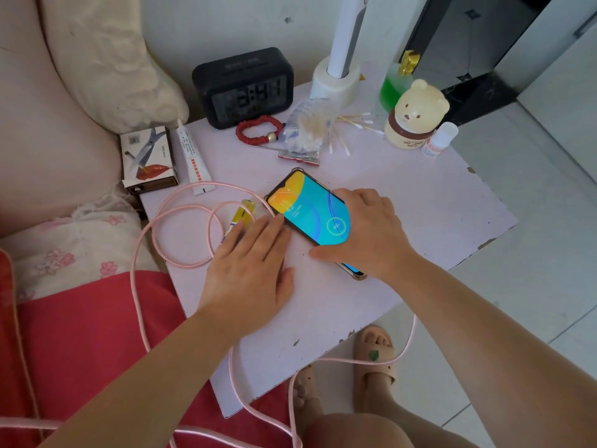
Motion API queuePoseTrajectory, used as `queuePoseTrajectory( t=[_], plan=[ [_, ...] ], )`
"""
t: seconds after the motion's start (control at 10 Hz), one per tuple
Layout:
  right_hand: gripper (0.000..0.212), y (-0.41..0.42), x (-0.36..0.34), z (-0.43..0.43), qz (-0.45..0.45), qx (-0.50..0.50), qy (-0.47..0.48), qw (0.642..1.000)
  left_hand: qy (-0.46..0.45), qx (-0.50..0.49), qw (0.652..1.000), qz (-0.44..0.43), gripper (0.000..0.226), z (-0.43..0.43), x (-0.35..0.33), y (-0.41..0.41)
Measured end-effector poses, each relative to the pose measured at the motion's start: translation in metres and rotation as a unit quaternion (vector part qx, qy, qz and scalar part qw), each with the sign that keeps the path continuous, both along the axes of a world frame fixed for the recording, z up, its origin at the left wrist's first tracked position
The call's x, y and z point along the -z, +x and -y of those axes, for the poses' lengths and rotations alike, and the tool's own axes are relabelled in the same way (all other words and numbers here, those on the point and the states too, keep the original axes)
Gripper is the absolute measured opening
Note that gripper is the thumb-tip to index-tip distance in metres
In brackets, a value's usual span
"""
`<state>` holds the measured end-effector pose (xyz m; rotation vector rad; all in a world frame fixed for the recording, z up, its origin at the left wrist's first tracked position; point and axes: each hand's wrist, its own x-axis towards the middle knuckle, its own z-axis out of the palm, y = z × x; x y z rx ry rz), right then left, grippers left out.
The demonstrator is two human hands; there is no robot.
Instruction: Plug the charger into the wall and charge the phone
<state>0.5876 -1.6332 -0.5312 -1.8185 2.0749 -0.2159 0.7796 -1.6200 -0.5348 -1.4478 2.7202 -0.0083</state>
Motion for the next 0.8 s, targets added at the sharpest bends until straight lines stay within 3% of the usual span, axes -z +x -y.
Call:
queuePoseTrajectory(
  t=[0.3, 0.5, 0.7, 0.8],
  plan=[
    [0.100, -0.002, -0.002, 0.000, -0.006, -0.020, 0.018, 1.000, 0.026, -0.006, 1.000, 0.010, 0.055, 0.001, -0.006, -0.001],
    [0.101, -0.006, -0.019, -0.001, 0.039, -0.027, 0.048, 0.998, 0.104, -0.037, 0.993, -0.050, 0.049, 0.008, -0.028, -0.006],
    [0.078, -0.031, -0.059, -0.005, 0.033, -0.057, 0.117, 0.991, 0.147, -0.107, 0.982, -0.052, 0.048, 0.019, -0.065, -0.033],
    [0.062, -0.034, -0.084, -0.010, -0.020, -0.079, 0.153, 0.985, 0.189, -0.127, 0.973, -0.024, 0.050, 0.016, -0.087, -0.047]
  ],
)
